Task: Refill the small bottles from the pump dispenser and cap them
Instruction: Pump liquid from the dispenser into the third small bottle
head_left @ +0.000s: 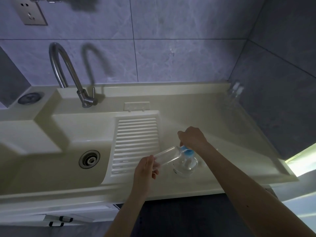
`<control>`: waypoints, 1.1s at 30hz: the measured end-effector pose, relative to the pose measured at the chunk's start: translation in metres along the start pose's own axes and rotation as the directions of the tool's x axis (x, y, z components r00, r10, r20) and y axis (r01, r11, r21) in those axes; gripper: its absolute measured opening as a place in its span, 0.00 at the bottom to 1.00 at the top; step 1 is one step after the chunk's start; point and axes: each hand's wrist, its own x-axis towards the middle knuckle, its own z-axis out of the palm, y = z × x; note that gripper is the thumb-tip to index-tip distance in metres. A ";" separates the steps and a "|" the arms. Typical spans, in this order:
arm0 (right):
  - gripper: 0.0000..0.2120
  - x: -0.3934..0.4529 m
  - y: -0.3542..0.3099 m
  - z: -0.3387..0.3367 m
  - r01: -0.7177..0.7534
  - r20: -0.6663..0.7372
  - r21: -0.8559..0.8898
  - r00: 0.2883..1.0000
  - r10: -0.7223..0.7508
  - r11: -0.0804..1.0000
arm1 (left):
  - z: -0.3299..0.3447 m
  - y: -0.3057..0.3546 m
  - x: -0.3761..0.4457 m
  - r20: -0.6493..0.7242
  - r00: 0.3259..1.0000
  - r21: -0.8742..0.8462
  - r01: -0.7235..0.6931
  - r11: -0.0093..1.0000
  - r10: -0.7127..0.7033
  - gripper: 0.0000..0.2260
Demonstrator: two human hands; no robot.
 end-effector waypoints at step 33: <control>0.25 -0.013 -0.004 -0.024 -0.105 0.209 0.216 0.976 0.059 0.971 | 0.000 0.006 -0.010 -0.010 1.000 0.041 -0.007 0.999 0.008 0.11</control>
